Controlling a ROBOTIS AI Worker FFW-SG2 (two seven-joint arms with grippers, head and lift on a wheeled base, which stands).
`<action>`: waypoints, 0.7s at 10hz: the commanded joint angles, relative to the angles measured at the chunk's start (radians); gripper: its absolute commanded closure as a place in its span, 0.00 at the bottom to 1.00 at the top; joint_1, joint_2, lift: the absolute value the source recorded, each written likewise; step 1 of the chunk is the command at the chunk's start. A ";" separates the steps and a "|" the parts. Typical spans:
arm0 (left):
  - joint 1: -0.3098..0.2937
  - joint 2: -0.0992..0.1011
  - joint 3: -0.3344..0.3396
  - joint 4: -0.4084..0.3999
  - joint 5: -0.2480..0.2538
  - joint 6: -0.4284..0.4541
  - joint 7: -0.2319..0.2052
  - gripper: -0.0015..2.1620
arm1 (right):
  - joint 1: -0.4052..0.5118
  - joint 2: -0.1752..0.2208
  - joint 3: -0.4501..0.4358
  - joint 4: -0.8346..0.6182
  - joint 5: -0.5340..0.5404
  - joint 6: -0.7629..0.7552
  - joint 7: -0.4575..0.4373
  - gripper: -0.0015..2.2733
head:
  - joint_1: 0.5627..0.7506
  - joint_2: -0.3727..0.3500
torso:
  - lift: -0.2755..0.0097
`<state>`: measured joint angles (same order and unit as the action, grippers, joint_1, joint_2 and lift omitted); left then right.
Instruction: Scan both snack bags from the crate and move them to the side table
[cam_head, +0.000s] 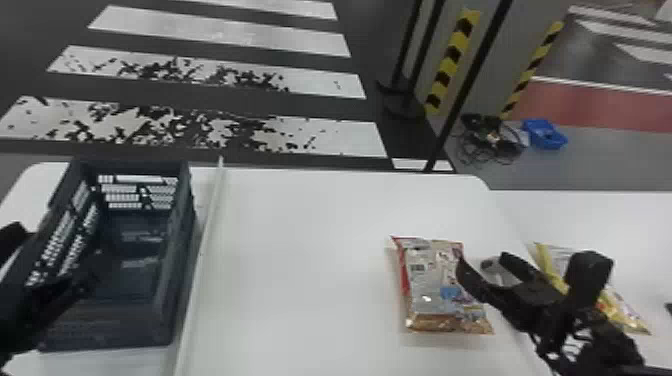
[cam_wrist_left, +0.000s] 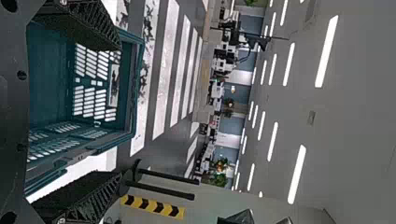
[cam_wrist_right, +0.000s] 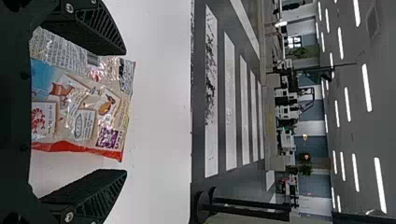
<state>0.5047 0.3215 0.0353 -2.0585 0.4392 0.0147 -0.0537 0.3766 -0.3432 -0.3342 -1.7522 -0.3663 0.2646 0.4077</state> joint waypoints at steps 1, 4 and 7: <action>0.002 0.002 0.000 0.003 0.000 0.000 0.000 0.02 | -0.025 0.018 0.044 0.031 0.032 0.002 0.000 0.04 | 0.70 0.26 | 0.63; 0.002 0.001 0.001 0.006 0.001 0.000 0.000 0.02 | -0.084 0.018 0.095 0.157 0.035 -0.054 0.034 0.07 | 0.70 0.31 | 0.63; 0.003 -0.001 0.005 0.008 0.001 0.000 -0.003 0.02 | -0.194 0.010 0.138 0.310 0.086 -0.029 0.059 0.11 | 0.70 0.33 | 0.63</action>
<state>0.5070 0.3207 0.0381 -2.0507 0.4394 0.0142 -0.0567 0.2064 -0.3292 -0.2044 -1.4776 -0.2893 0.2185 0.4650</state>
